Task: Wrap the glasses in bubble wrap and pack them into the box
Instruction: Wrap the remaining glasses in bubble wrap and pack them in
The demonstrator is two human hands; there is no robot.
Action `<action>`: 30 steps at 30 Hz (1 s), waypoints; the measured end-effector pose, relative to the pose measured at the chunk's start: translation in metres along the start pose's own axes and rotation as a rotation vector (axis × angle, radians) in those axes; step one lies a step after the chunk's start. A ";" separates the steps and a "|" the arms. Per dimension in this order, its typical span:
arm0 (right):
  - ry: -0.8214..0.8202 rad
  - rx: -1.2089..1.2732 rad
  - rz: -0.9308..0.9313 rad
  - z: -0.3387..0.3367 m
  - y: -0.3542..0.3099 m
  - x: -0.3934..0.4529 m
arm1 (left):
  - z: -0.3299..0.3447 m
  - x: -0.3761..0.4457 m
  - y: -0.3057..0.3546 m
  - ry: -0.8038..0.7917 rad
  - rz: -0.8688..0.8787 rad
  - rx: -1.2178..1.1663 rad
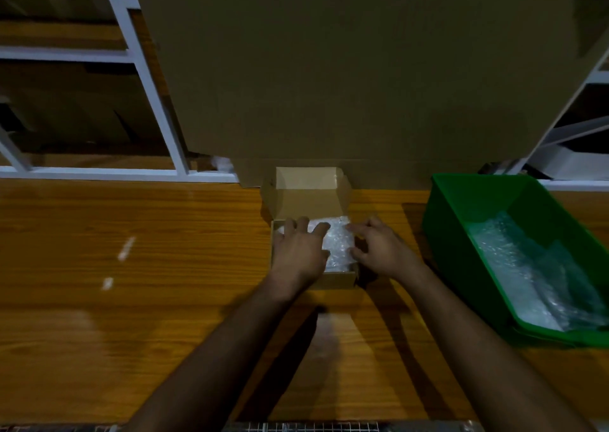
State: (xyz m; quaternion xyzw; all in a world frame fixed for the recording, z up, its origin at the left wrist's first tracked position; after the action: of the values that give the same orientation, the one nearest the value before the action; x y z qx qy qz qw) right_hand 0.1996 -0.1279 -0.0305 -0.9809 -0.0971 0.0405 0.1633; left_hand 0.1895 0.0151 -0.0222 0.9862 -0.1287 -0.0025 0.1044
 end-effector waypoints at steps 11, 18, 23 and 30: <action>-0.381 -0.347 0.178 0.028 -0.004 0.017 | 0.043 0.019 -0.004 -0.336 -0.032 0.082; -0.503 -0.304 0.106 0.028 -0.009 0.023 | 0.046 0.025 -0.001 -0.360 -0.020 0.132; -0.386 -0.315 0.020 0.028 -0.017 0.028 | 0.043 0.022 0.001 -0.349 -0.009 0.129; -0.244 -0.020 0.035 -0.003 -0.004 0.026 | 0.031 0.009 -0.002 -0.258 0.051 0.026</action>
State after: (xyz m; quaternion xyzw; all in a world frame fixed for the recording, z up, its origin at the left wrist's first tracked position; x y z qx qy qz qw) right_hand 0.2249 -0.1196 -0.0278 -0.9719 -0.0996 0.1614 0.1396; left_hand 0.1979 0.0083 -0.0522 0.9754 -0.1659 -0.1251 0.0741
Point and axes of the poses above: each hand's wrist, its own x-axis towards the middle knuckle, its own z-axis out of the palm, y = z × x, the point moved 10 cm from there along x, towards the middle knuckle, and after that the axes turned 1 degree about -z, right-handed, at the moved point
